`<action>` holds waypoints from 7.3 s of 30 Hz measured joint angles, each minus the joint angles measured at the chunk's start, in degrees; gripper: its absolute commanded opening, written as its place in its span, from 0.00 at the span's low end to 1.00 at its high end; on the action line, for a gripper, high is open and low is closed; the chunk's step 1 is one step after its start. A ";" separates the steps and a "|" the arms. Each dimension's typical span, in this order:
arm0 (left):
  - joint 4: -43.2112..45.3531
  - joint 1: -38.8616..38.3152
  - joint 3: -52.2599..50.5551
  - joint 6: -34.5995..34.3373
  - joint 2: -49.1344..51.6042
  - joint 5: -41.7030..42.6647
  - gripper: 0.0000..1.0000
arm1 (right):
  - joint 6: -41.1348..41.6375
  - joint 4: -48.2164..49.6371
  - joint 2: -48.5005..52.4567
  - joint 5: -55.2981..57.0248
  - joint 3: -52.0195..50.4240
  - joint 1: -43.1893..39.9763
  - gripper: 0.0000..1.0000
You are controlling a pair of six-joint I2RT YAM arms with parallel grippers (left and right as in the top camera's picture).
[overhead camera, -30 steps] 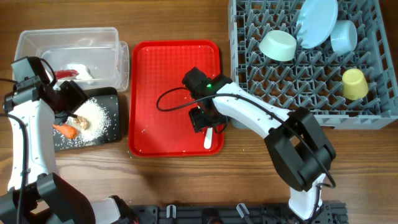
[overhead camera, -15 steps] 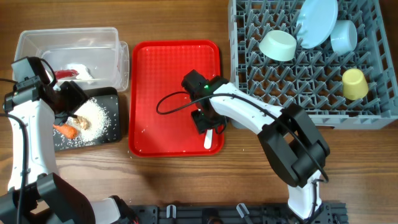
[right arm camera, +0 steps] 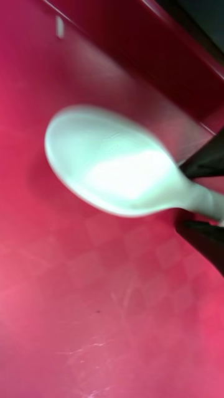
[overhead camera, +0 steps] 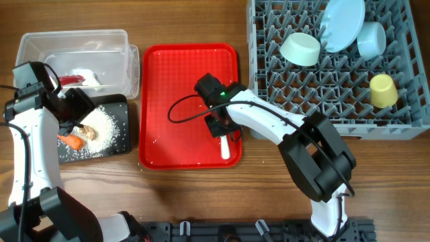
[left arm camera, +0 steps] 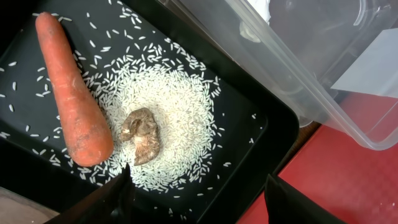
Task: Sort waste into correct bins and load items into the dishwasher rack
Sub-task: 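Move the right gripper over the white spoon on the red tray, then lower the right gripper and align it with the spoon handle, then close the right gripper on the spoon handle and lift it, then carry the spoon right and stand it in the rack's left edge, then release the spoon and withdraw the right gripper toward the front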
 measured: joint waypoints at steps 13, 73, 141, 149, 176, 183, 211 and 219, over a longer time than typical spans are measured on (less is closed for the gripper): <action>0.00 0.00 0.00 0.00 0.00 0.00 0.69 | -0.13 0.00 1.01 0.20 2.14 -0.11 0.14; 0.04 0.00 0.00 0.00 0.00 0.00 0.69 | -13.33 12.39 1.27 -6.03 0.44 -3.76 0.41; -0.02 0.00 0.00 0.00 0.00 0.00 0.69 | -10.40 14.62 -12.74 9.55 2.54 -21.27 0.16; 0.00 0.00 0.00 0.00 0.00 0.00 0.70 | -10.27 15.54 -8.92 8.92 2.54 -21.27 0.42; -3.69 -19.45 0.02 5.53 -0.07 2.56 1.00 | -9.27 -1.40 -18.69 -6.73 6.27 -38.58 1.00; -10.32 -19.45 -0.13 8.46 -1.86 2.54 1.00 | -9.01 -3.21 -24.59 -5.44 3.91 -39.39 1.00; 5.73 -19.45 -23.06 9.77 -50.69 -0.28 1.00 | -1.81 23.85 -58.03 1.90 -35.04 -39.39 1.00; 5.73 -19.45 -23.08 9.77 -50.69 -0.28 1.00 | -1.79 23.87 -52.26 1.90 -35.04 -39.39 1.00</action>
